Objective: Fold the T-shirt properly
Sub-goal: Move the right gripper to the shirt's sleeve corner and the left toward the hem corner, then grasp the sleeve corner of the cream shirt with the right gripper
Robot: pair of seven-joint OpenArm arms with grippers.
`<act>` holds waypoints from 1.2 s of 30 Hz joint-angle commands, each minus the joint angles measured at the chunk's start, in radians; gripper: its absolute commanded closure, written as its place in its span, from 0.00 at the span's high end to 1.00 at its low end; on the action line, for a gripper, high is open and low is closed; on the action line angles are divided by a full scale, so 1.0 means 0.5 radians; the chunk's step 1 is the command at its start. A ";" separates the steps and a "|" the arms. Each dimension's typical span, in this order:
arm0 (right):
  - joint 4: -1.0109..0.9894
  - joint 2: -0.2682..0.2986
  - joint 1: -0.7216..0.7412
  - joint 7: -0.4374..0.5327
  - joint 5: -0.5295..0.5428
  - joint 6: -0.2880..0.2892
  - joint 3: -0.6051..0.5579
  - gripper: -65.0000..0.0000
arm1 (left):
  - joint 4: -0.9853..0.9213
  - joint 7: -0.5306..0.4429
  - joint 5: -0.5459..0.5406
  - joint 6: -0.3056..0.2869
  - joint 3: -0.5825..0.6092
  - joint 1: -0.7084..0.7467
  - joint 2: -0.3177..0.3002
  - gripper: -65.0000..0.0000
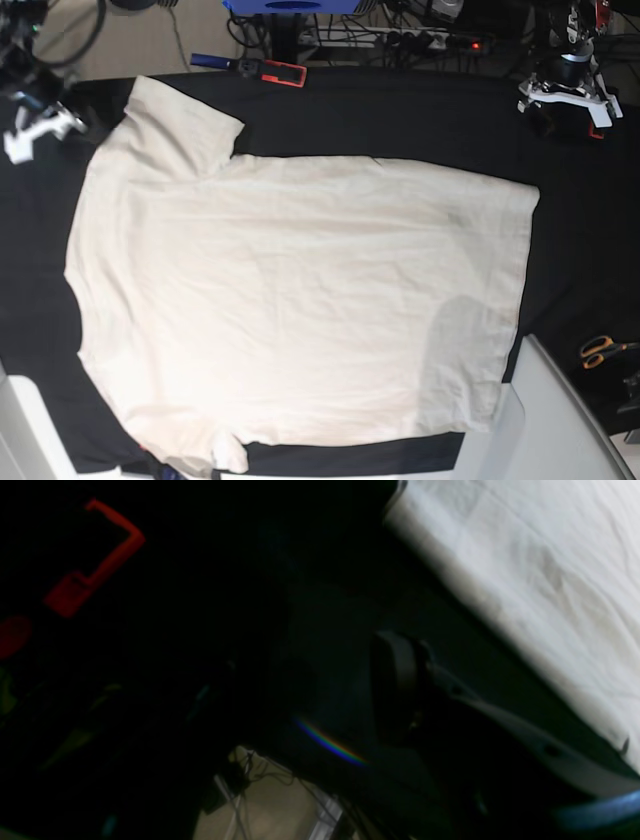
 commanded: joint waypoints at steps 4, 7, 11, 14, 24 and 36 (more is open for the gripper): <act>0.030 0.016 -0.052 -0.211 -0.086 -0.039 0.042 0.54 | 0.025 -0.048 -0.008 0.000 -0.016 0.009 -0.028 0.48; 0.033 -0.030 -0.080 -0.261 -0.086 -0.012 0.042 0.53 | 0.028 -0.048 -0.008 0.000 -0.016 0.003 -0.028 0.48; 0.119 -0.101 -0.141 -0.276 -0.092 0.053 0.024 0.53 | 0.025 -0.048 -0.008 0.000 -0.016 0.003 -0.028 0.48; 0.282 -0.177 -0.212 -0.279 -0.101 0.053 0.021 0.53 | 0.022 -0.048 -0.008 0.000 -0.016 0.006 -0.053 0.48; 0.509 -0.279 -0.227 -0.420 -0.104 0.056 0.021 0.35 | 0.022 -0.048 -0.008 0.000 -0.016 0.006 -0.065 0.48; 0.509 -0.279 -0.163 -0.426 -0.107 0.056 0.017 0.44 | 0.022 -0.048 -0.008 0.000 -0.016 0.009 -0.065 0.48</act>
